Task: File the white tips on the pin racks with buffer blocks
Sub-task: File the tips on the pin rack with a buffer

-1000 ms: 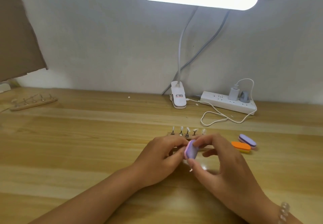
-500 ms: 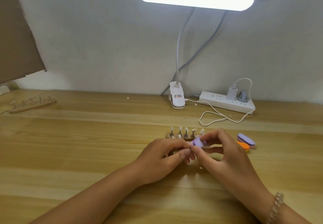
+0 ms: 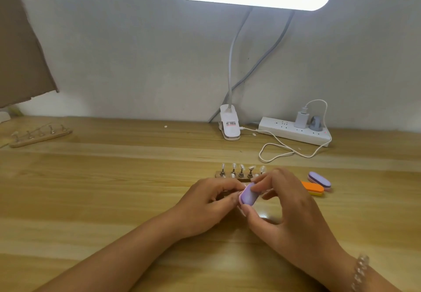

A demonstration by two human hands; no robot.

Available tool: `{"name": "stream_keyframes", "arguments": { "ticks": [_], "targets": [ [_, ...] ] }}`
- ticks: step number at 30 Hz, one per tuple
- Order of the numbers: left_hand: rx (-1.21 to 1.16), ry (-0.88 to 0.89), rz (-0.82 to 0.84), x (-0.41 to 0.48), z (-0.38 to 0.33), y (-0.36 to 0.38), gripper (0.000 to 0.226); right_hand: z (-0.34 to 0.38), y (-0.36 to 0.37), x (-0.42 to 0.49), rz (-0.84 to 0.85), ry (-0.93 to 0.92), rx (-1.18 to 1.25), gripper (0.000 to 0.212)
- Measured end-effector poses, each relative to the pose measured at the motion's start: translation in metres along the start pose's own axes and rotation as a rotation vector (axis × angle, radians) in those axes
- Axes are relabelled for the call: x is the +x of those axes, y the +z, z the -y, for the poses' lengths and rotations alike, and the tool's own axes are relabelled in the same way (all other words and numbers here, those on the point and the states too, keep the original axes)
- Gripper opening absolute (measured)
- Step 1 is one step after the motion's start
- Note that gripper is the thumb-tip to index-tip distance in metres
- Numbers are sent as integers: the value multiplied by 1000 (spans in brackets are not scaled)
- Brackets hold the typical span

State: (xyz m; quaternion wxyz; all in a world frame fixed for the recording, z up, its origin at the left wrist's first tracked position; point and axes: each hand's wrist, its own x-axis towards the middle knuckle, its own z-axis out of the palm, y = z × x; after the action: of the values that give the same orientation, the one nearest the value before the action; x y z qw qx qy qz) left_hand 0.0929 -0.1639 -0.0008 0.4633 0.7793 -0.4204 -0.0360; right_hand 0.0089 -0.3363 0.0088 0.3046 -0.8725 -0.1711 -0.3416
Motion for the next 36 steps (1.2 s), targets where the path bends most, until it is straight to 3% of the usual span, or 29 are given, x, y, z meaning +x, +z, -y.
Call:
{"name": "stream_keyframes", "arguments": {
  "ticks": [3,8,13,17,21,26,31,36],
  "targets": [
    [-25,8,1,0,-2,-1,18,-6,-3,3,-80,175,62,22],
    [-12,-24,-2,-1,0,-1,20,2,4,-2,3,-26,-8,22],
    [-7,8,6,-1,-3,-1,17,-6,-1,3,-91,152,53,21],
    [9,-11,5,-1,-2,-1,20,-2,2,-1,-22,47,56,22],
    [-20,-6,7,0,-6,0,17,-8,-1,1,-83,161,107,22],
    [42,-30,11,-3,-6,0,19,-1,2,-2,-14,40,72,22],
    [90,34,-21,-5,-14,2,26,-3,-1,-2,-56,198,140,20],
    [93,24,-56,-7,-14,1,18,5,-2,-7,26,70,62,23]
  ]
}}
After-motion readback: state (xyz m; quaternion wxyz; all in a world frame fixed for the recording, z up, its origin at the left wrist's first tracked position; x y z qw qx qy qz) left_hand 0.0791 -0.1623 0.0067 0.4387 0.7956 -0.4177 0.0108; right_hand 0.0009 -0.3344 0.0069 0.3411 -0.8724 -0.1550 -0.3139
